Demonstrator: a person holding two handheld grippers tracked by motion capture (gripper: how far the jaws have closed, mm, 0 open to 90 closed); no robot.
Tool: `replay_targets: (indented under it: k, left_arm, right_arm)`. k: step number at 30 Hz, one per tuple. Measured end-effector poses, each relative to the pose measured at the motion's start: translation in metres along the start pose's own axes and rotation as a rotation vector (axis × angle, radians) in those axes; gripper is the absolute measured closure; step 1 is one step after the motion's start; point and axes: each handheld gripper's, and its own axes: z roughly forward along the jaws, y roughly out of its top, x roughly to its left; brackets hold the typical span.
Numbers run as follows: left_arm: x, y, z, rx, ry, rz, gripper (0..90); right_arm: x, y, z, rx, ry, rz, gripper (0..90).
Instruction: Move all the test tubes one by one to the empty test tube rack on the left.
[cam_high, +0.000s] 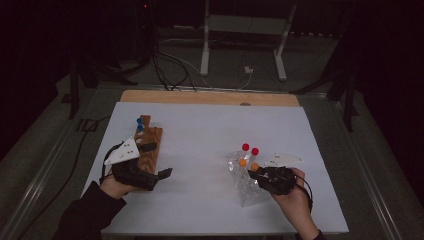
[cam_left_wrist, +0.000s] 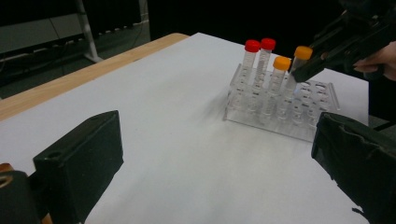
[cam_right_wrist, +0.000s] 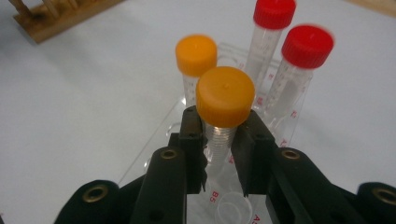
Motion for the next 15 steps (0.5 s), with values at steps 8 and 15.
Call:
replay_targets:
  k: [8, 15]
  left_arm:
    - [0.0, 0.001, -0.001, 0.0, 0.004, 0.007, 3.0]
    - [-0.003, 0.004, -0.001, -0.006, -0.007, 0.013, 3.0]
  right_arm:
    - [0.001, 0.012, -0.023, -0.08, 0.0, 0.009, 74.2]
    - [0.01, 0.022, -0.045, -0.141, 0.012, -0.017, 74.2]
